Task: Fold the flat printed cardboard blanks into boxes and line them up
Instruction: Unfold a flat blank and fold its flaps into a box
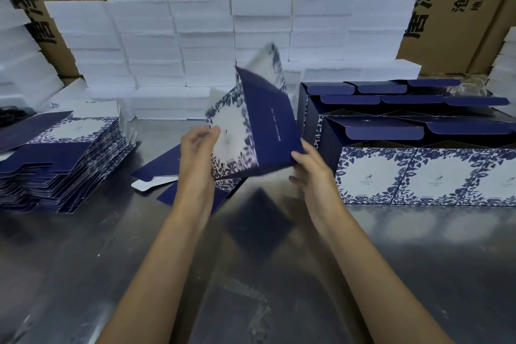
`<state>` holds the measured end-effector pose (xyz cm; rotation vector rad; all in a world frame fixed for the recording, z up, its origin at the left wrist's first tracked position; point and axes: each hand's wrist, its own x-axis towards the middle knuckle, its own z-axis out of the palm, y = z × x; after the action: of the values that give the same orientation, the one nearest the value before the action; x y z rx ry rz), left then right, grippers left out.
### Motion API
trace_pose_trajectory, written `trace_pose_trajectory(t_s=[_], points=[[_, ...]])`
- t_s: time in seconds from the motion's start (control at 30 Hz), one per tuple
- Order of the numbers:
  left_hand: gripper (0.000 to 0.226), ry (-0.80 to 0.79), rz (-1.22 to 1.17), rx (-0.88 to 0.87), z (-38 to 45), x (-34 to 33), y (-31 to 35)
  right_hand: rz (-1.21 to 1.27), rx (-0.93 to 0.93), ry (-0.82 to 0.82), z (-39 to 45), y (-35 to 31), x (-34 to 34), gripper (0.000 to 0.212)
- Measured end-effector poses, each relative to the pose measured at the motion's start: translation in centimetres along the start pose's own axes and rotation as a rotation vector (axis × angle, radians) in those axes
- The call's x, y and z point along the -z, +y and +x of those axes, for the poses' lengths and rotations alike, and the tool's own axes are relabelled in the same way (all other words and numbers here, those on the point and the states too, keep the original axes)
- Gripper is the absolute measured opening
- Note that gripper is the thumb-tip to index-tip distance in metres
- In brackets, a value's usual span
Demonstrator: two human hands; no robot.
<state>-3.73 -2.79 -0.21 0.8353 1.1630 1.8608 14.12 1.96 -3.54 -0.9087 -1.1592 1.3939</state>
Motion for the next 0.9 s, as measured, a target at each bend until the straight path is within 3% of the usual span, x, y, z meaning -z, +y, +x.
trace_pose_trajectory(t_s=[0.17,0.23,0.27,0.33,0.37,0.4,0.47,0.6,0.73,0.9], points=[[0.063,-0.055,0.087,-0.020,0.4,0.8,0.3,-0.089,0.091,0.100,0.0,0.1,0.1,0.039],[0.062,-0.105,0.180,0.016,0.2,0.7,0.1,-0.124,0.092,0.116,-0.6,-0.5,-0.3,0.018],[0.064,-0.123,0.215,0.033,-0.1,0.5,0.2,-0.124,0.081,0.104,-0.8,-1.1,-0.6,0.025],[0.066,-0.143,0.249,0.054,-0.5,0.1,0.3,-0.123,0.076,0.063,-1.2,-2.0,-1.0,0.082],[0.063,-0.151,0.259,0.057,-0.6,-0.2,0.5,-0.124,0.081,0.049,-1.4,-2.2,-1.1,0.096],[0.058,-0.159,0.267,0.056,-0.7,-0.3,0.7,-0.132,0.105,0.021,-1.7,-2.4,-1.3,0.093],[0.047,-0.181,0.295,0.034,-0.7,-0.5,0.8,-0.165,0.153,-0.009,-2.5,-2.3,-1.8,0.062],[0.023,-0.149,0.379,0.004,-0.9,-0.2,0.3,-0.131,0.210,0.038,-2.6,-1.4,-1.8,0.074],[0.036,-0.123,0.517,0.026,-0.7,0.3,1.2,-0.167,0.243,0.025,-2.6,-1.4,-1.8,0.068],[0.048,-0.131,0.827,-0.130,-1.0,-0.4,1.8,-0.172,0.261,0.006,-2.6,-1.2,-1.7,0.058]])
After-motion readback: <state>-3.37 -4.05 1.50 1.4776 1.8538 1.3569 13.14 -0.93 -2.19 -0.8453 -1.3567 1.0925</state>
